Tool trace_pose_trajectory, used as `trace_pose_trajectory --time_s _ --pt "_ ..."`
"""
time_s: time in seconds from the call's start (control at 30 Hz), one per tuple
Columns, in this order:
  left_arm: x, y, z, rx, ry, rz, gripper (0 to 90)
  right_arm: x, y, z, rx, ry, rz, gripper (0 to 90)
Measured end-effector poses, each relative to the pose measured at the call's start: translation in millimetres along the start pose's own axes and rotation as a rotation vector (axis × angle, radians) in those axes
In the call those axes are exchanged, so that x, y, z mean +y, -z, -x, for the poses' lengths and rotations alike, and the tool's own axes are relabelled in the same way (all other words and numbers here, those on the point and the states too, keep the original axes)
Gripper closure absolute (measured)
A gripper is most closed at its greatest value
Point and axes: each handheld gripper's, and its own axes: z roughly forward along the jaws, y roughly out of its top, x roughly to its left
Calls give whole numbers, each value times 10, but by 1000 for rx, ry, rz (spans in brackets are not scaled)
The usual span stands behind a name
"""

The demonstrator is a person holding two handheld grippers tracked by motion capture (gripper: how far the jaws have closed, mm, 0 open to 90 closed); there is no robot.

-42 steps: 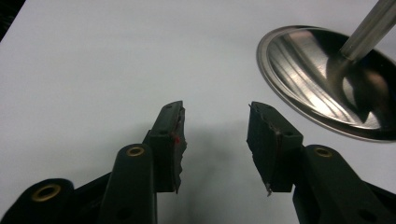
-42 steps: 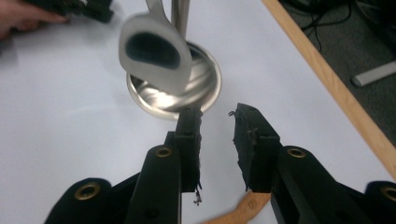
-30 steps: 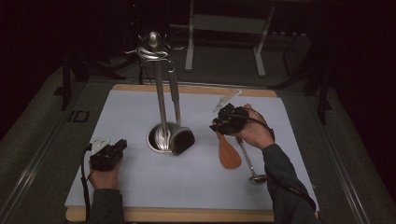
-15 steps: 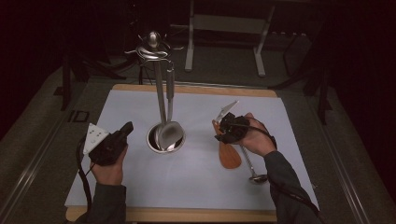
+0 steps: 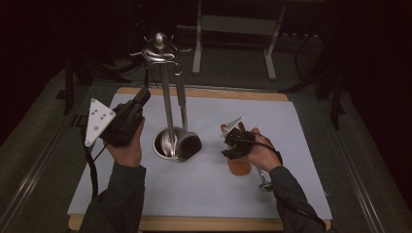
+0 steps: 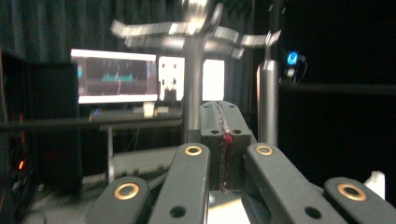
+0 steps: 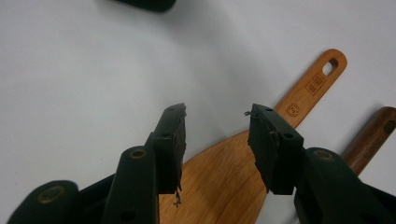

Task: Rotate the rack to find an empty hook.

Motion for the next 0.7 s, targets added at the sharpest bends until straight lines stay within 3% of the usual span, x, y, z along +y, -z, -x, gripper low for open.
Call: trace_pose_trajectory --time_s 0.1,0.33,0.63,0.7 --pt "79 -91 41 -1 -3 64 900 -29 -12 7 3 -5 2 561" --pt "211 -214 113 -14 3 129 900 -113 -5 47 10 -37 18 560" --pt "247 -317 94 28 -11 114 900 -162 -25 74 19 -57 27 560" --pt "251 -320 98 35 -30 111 900 -161 -30 74 19 -59 25 560"
